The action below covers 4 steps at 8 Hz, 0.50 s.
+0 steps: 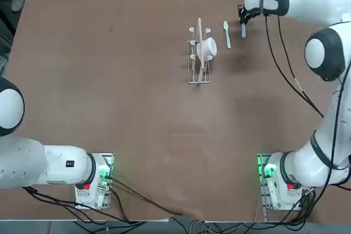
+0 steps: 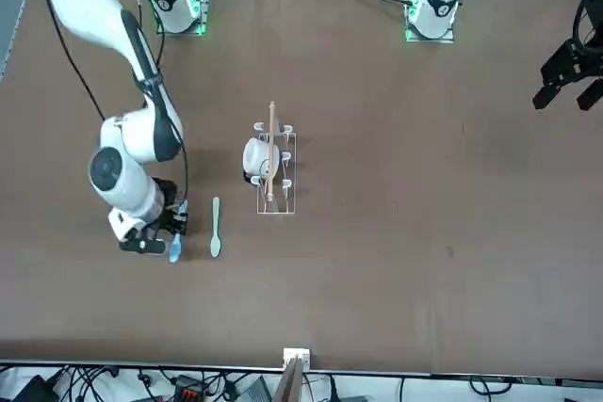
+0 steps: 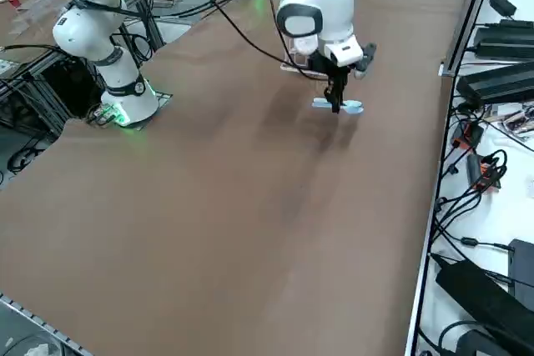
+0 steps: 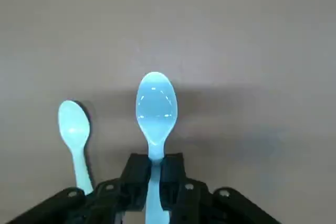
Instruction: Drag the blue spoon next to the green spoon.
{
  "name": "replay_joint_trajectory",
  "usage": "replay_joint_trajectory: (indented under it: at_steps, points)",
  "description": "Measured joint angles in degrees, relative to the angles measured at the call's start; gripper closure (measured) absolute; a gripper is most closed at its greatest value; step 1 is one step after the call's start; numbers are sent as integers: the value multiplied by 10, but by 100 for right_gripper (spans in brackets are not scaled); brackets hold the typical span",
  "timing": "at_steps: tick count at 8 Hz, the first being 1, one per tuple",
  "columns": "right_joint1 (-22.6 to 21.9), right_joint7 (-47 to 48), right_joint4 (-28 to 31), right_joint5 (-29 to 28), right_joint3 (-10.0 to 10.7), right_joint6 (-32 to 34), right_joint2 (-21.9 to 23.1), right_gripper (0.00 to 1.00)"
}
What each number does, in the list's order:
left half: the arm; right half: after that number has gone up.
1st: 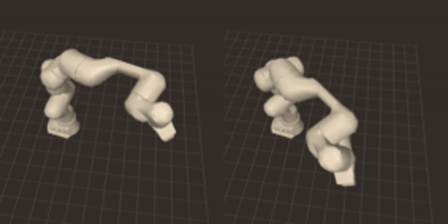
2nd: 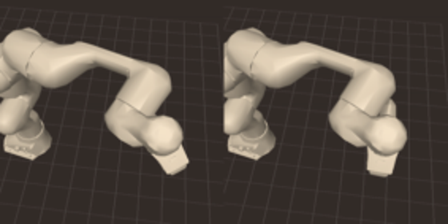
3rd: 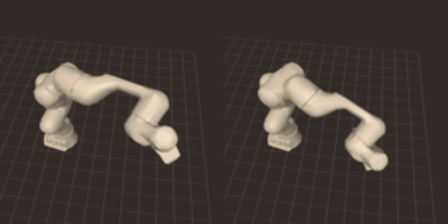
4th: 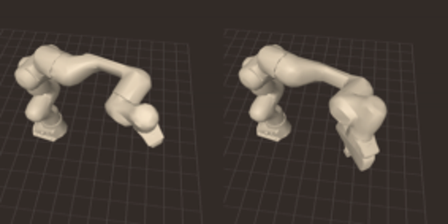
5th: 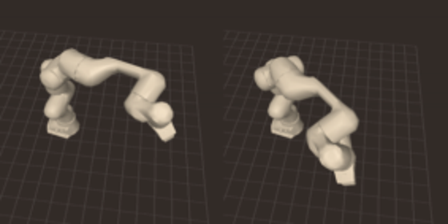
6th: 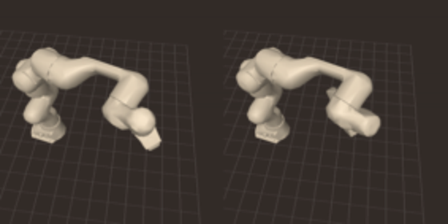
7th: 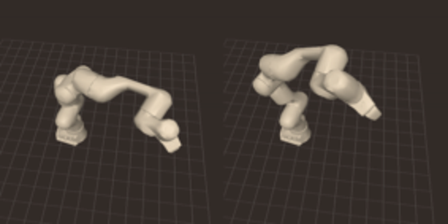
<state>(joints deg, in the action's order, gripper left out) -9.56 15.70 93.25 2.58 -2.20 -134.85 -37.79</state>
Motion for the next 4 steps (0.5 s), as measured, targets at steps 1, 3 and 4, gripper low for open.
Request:
replay_joint_trajectory:
  at_steps: [1, 3, 4]
  points:
    - [-2, 0, -9, 0, 0, 0, -19, 85]
    - [-10, 3, -17, 0, 0, -3, -46, 85]
    - [-16, 5, -20, 0, 1, -6, -52, 85]
